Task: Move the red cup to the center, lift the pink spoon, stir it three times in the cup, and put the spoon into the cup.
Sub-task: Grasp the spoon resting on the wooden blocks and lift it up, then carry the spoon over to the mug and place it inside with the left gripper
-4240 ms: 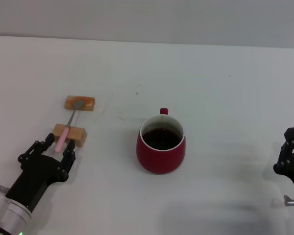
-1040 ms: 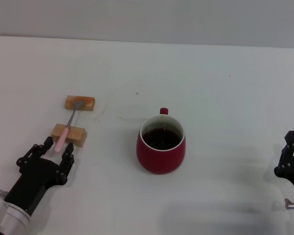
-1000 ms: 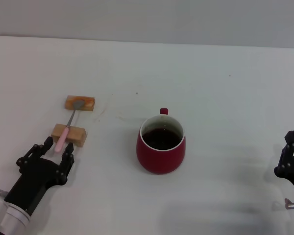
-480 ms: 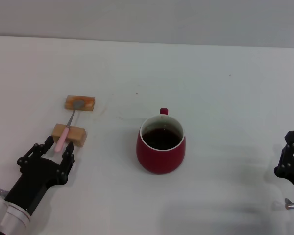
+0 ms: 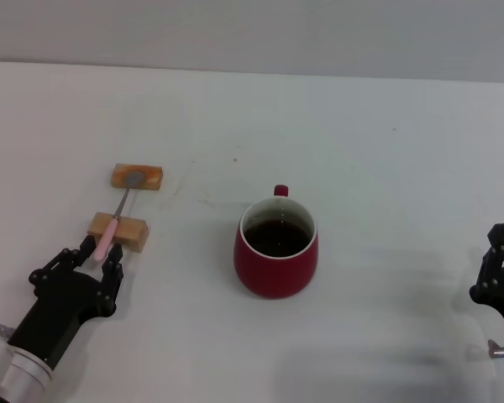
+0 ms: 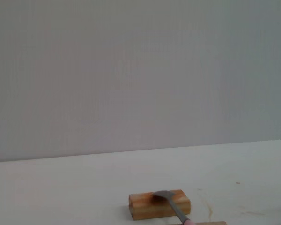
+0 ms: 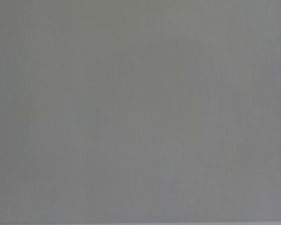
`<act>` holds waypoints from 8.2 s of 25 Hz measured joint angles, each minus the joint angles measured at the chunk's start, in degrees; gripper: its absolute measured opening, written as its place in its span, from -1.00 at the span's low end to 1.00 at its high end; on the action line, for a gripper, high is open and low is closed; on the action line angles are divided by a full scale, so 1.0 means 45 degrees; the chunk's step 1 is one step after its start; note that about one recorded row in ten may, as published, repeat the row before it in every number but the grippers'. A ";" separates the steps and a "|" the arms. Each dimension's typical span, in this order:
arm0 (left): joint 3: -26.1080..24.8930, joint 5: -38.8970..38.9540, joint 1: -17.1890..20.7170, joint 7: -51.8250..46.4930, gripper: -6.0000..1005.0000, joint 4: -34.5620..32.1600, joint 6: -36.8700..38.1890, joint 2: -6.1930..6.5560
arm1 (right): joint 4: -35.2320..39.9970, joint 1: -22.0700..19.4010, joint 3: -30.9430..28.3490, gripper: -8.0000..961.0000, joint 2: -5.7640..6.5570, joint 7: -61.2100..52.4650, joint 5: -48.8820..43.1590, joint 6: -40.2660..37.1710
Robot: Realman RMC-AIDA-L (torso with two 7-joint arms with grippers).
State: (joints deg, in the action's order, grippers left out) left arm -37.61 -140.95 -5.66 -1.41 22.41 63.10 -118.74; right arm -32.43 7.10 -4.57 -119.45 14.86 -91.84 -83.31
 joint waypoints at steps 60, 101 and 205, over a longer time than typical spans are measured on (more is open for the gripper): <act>0.0355 -0.1084 -0.1944 -0.1322 -0.70 -0.0014 0.4198 0.0721 | 0.0038 -0.0005 -0.0140 -0.98 0.0021 -0.0049 0.0094 -0.0004; 0.0438 -0.3330 -0.3381 -0.3040 -0.70 -0.0013 0.5683 0.1134 | 0.1459 -0.0599 -0.1957 -0.98 0.0002 -0.0098 0.2324 -0.0727; 0.0770 -0.4584 -0.3211 -0.2363 -0.70 -0.0252 0.2679 0.0167 | 0.1503 -0.0581 -0.1435 -0.99 0.0020 -0.0098 0.2207 -0.0371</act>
State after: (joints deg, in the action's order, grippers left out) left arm -34.15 -161.58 -20.11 -12.04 21.28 75.15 -117.99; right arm -25.67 4.49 -11.03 -119.36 14.42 -81.91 -84.98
